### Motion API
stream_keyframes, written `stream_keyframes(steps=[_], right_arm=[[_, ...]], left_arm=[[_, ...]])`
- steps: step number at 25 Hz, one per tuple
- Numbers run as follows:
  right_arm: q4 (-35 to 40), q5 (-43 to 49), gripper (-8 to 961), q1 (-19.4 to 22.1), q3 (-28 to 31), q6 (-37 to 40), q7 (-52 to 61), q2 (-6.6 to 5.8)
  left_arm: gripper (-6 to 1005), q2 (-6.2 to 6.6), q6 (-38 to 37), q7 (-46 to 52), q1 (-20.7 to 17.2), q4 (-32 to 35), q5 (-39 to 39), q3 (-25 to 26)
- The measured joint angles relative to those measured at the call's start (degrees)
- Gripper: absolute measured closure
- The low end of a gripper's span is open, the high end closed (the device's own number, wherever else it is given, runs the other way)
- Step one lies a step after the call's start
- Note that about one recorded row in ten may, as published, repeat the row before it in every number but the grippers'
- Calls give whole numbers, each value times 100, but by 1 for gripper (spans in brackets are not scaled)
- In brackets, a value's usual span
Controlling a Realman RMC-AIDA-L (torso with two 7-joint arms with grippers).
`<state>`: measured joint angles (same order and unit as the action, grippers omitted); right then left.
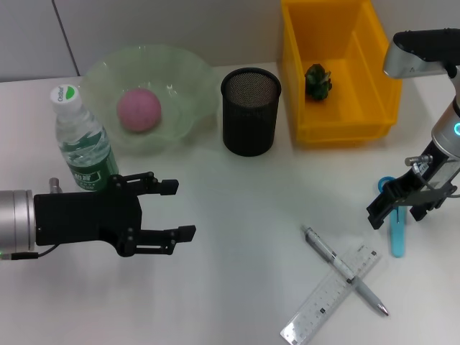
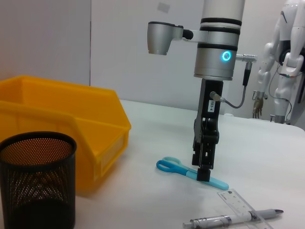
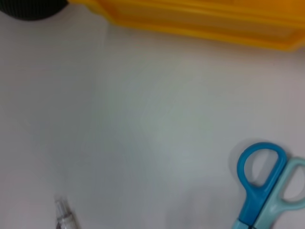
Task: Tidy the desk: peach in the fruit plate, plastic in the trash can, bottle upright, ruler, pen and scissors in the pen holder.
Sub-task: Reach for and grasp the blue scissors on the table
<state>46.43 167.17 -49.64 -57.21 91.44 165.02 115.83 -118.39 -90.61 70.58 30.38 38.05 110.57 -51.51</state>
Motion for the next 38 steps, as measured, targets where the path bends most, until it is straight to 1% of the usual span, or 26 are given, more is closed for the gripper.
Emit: stream_keyframes(steps=[35, 38], right_arm=[[-50, 0, 176, -8, 0, -83, -76, -9], [-192, 0, 177, -49, -1, -91, -76, -24]], left_arm=[[167, -8, 0, 0, 30, 0, -19, 0], [167, -9, 0, 0, 37, 0, -19, 0]])
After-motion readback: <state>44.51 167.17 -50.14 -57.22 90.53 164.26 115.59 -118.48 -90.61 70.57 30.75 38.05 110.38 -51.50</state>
